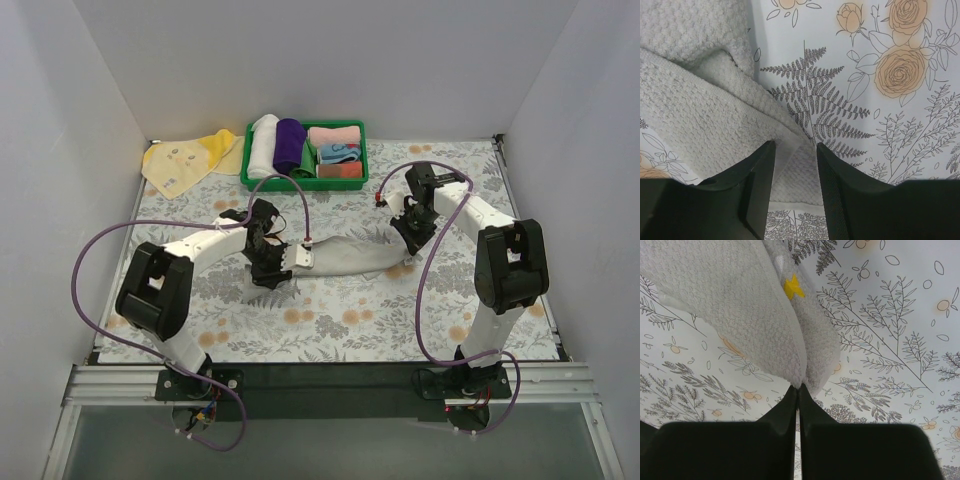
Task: Roll the towels
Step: Flatten the towel
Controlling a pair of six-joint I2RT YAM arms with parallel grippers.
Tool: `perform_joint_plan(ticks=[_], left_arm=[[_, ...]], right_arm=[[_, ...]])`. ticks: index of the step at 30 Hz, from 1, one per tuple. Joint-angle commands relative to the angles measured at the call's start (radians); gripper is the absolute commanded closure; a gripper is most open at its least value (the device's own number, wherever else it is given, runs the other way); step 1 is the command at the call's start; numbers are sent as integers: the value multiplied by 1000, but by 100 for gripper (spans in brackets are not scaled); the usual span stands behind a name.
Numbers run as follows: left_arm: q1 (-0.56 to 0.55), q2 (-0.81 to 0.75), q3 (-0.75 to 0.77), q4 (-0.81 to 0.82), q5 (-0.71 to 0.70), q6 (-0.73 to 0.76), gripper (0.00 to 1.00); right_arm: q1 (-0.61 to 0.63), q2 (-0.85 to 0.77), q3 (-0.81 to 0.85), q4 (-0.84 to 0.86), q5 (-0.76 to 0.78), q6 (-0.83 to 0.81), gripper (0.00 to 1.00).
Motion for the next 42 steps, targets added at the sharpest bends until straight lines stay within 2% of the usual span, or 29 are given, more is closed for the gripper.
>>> perform_joint_plan(ticks=[1, 11, 12, 13, 16, 17, 19, 30, 32, 33, 34, 35, 42], left_arm=[[-13, 4, -12, 30, 20, -15, 63], [-16, 37, 7, 41, 31, -40, 62], [-16, 40, 5, 48, 28, -43, 65], [-16, 44, 3, 51, 25, -46, 73], [-16, 47, 2, 64, 14, -47, 87], [-16, 44, 2, 65, 11, -49, 95], [-16, 30, 5, 73, 7, -52, 100], [26, -27, 91, -13, 39, -73, 100], [44, -13, 115, -31, 57, -72, 91], [47, -7, 120, -44, 66, -70, 84], [49, 7, 122, -45, 66, -70, 73], [49, 14, 122, -45, 68, -73, 69], [49, 59, 117, -22, 97, -98, 67]], right_arm=[[-5, 5, 33, -16, -14, 8, 99], [-4, 11, 31, -16, -12, 8, 99], [-5, 13, 31, -16, -14, 8, 99], [-5, 11, 31, -16, -12, 8, 99], [-5, 10, 30, -16, -12, 8, 99], [-4, 10, 30, -16, -11, 8, 99], [-5, 8, 28, -16, -9, 8, 99], [-13, -10, 25, -18, -4, 1, 99], [-13, -10, 25, -18, -7, 1, 99], [-13, -10, 25, -18, -7, 1, 99], [-13, -10, 25, -18, -9, 1, 99], [-13, -10, 25, -16, -10, 1, 99], [-14, -9, 22, -16, -12, 1, 99]])
